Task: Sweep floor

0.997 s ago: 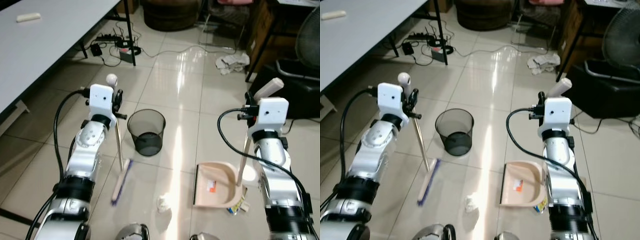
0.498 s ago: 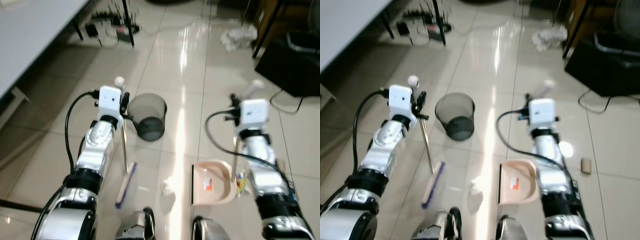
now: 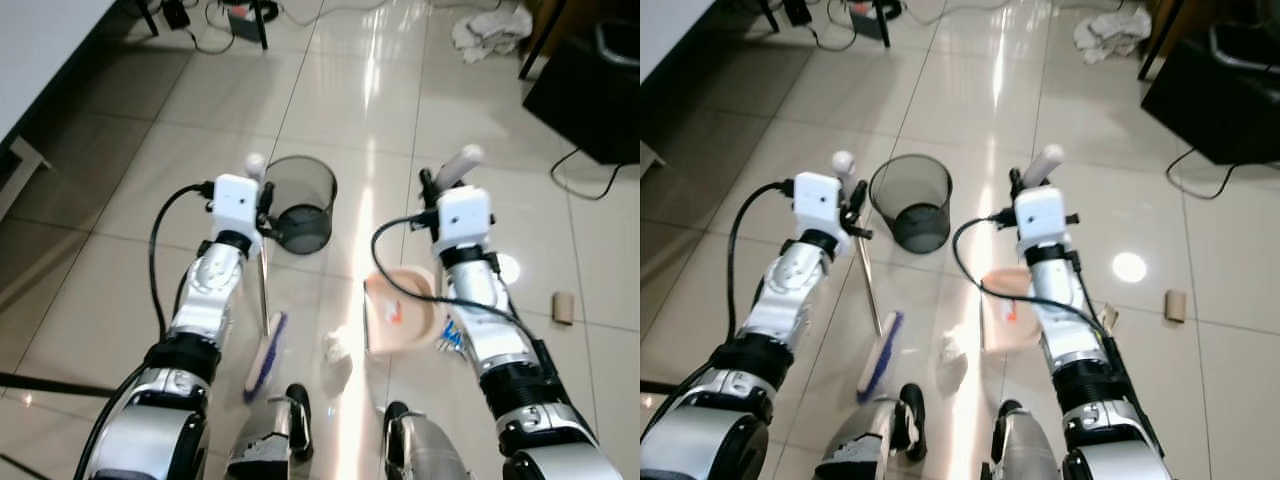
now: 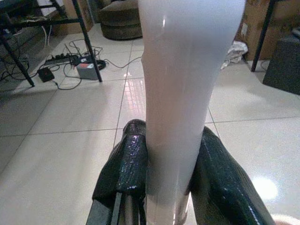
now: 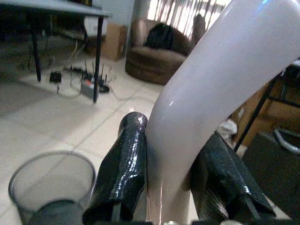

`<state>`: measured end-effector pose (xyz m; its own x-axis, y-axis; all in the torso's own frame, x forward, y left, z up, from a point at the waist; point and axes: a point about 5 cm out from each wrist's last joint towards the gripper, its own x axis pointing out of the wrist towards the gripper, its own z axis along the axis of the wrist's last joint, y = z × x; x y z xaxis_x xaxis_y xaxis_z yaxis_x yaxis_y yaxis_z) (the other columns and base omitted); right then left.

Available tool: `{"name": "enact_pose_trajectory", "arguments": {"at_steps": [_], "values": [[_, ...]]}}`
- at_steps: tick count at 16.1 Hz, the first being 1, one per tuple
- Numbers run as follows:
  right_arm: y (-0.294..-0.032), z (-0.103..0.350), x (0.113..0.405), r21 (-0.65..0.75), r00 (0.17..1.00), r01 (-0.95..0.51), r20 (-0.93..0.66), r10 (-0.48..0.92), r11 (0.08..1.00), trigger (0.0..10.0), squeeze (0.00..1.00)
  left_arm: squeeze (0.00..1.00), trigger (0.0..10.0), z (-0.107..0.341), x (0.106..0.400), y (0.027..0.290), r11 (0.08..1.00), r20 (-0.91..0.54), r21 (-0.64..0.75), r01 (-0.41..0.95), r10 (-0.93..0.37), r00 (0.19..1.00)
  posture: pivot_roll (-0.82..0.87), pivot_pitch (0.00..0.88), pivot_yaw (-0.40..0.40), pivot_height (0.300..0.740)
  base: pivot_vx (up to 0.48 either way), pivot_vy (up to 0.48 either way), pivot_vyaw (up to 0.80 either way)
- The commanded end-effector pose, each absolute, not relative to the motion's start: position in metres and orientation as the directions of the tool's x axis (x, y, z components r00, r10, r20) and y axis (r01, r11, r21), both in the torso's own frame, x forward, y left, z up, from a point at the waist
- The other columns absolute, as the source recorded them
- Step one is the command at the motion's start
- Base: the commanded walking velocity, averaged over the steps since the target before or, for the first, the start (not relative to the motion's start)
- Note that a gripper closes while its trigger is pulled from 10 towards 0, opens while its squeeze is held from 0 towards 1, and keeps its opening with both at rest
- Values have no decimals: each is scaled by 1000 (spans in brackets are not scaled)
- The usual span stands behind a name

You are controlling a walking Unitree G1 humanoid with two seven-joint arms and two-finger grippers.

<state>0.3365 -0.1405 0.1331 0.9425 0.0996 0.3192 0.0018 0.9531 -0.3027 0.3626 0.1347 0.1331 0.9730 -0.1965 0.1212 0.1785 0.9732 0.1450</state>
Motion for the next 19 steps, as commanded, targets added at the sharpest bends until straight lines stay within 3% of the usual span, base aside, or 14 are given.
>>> {"name": "enact_pose_trajectory", "arguments": {"at_steps": [1,4,11,14,19], "values": [[-137,128,335,-326,941,6,321,105,945,10000,0,0,10000,127,361,130,971,104,152,186,-203,974,98,348,89,740,0,0,0],[-138,125,335,-294,942,21,325,79,956,10000,0,0,10000,129,363,121,968,113,144,204,-221,969,116,357,104,740,0,0,0],[-108,123,331,-198,933,-39,344,107,979,10000,0,0,10000,144,372,101,982,139,-24,188,-183,973,111,347,108,740,0,0,0],[-99,116,330,-201,940,-66,317,129,977,10000,0,0,10000,150,373,87,966,145,-195,167,-140,979,117,342,105,740,0,0,0],[-100,119,333,-186,938,-59,327,118,981,10000,0,0,10000,167,372,66,902,209,-317,294,-236,949,110,316,105,740,0,0,0]]}}
